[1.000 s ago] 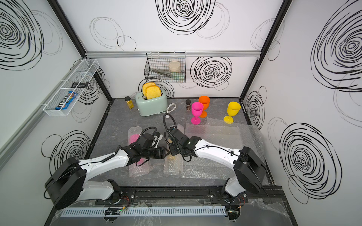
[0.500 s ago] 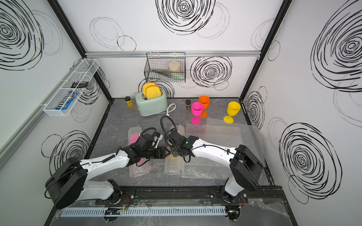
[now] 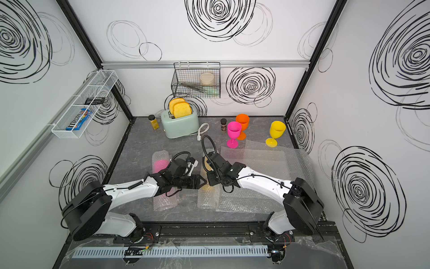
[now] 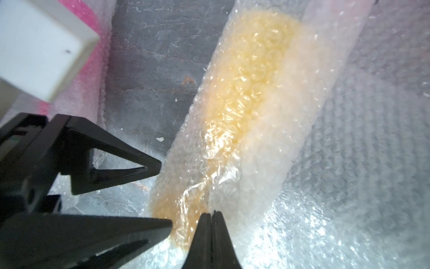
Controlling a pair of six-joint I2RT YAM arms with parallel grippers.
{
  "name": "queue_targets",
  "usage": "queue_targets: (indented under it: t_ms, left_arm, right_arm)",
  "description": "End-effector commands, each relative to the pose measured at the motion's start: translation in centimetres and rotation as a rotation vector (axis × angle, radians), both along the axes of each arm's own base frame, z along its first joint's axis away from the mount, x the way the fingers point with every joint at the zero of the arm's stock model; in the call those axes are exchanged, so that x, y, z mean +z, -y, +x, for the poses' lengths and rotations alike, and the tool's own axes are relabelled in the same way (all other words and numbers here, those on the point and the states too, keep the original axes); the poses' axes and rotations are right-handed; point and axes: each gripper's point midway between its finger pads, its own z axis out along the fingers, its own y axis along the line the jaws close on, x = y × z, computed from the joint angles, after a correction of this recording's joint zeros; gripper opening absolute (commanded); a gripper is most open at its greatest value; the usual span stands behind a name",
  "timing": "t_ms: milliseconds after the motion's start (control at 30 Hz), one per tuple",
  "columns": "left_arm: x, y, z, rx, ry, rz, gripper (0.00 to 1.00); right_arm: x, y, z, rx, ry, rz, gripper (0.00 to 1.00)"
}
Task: Unpack wine glasses from bubble wrap
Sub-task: Unwrap the bubble wrap.
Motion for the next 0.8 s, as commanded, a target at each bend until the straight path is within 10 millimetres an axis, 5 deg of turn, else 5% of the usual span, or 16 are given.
queue_targets:
  t_ms: [0,400,767]
  left_arm:
    - [1.9,1.9,1.0,-0.004,0.027,-0.08,0.65]
    - [-0.4,3.2,1.8,-0.022,0.027,0.017,0.65]
    - [-2.6,1.9,1.8,-0.022,0.022,0.136,0.65]
  right_arm:
    - [1.5,-0.6,0.1,0.002,-0.003,0.11,0.05]
    - [2.2,-0.7,0.0,0.004,-0.008,0.186,0.05]
    - [3.2,0.8,1.1,-0.045,0.012,0.228,0.04]
